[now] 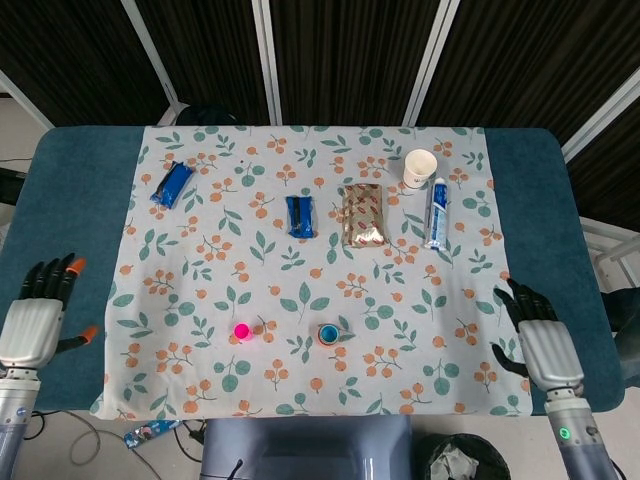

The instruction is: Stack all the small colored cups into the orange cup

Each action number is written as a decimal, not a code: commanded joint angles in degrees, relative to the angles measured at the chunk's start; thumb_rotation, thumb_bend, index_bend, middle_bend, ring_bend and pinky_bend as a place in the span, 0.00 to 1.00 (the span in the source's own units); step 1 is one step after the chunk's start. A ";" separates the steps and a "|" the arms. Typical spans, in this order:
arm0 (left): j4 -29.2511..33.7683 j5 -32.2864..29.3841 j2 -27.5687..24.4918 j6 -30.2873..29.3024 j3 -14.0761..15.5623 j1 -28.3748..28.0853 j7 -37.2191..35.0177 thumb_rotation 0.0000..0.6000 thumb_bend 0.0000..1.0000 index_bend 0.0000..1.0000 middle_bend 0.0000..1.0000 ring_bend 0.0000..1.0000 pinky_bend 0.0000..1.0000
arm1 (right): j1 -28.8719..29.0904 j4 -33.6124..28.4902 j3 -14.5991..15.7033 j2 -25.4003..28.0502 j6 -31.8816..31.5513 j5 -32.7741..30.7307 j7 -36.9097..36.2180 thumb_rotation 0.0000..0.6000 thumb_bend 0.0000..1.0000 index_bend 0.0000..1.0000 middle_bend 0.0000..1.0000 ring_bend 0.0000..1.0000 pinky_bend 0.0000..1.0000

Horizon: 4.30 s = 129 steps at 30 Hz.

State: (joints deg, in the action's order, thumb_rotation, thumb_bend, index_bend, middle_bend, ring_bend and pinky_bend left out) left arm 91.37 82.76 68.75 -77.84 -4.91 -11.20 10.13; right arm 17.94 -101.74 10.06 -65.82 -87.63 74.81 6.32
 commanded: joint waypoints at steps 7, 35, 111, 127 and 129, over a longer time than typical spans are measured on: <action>10.49 -1.34 -3.62 17.64 -0.18 -11.21 11.12 1.00 0.10 0.04 0.00 0.00 0.00 | -4.03 5.99 0.20 -0.81 -0.60 2.06 -5.53 1.00 0.38 0.11 0.00 0.00 0.11; 11.98 -22.20 14.87 25.14 -0.66 -24.69 33.96 1.00 0.11 0.21 0.00 0.00 0.00 | -6.60 7.70 -3.93 -3.24 3.62 2.35 -2.71 1.00 0.38 0.11 0.00 0.00 0.11; 7.18 -20.85 19.43 19.01 3.31 -27.32 32.10 1.00 0.30 0.49 0.01 0.00 0.00 | -10.83 7.41 -10.54 -4.09 7.48 1.99 -1.36 1.00 0.39 0.12 0.00 0.00 0.11; 9.94 -19.85 18.11 17.86 1.37 -28.10 29.96 1.00 0.33 0.51 0.02 0.00 0.00 | -11.35 7.49 -11.24 -4.36 7.48 2.32 -1.12 1.00 0.38 0.12 0.00 0.00 0.11; 11.31 -19.70 17.71 17.57 0.45 -28.55 30.05 1.00 0.33 0.51 0.02 0.00 0.00 | -11.39 7.52 -11.26 -4.41 7.56 2.32 -1.04 1.00 0.38 0.12 0.00 0.00 0.11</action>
State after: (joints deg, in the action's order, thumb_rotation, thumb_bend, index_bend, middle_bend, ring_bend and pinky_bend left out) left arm 101.54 62.85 86.94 -59.95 -3.60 -39.28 40.22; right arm 6.56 -94.23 -1.20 -70.22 -80.08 77.12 5.27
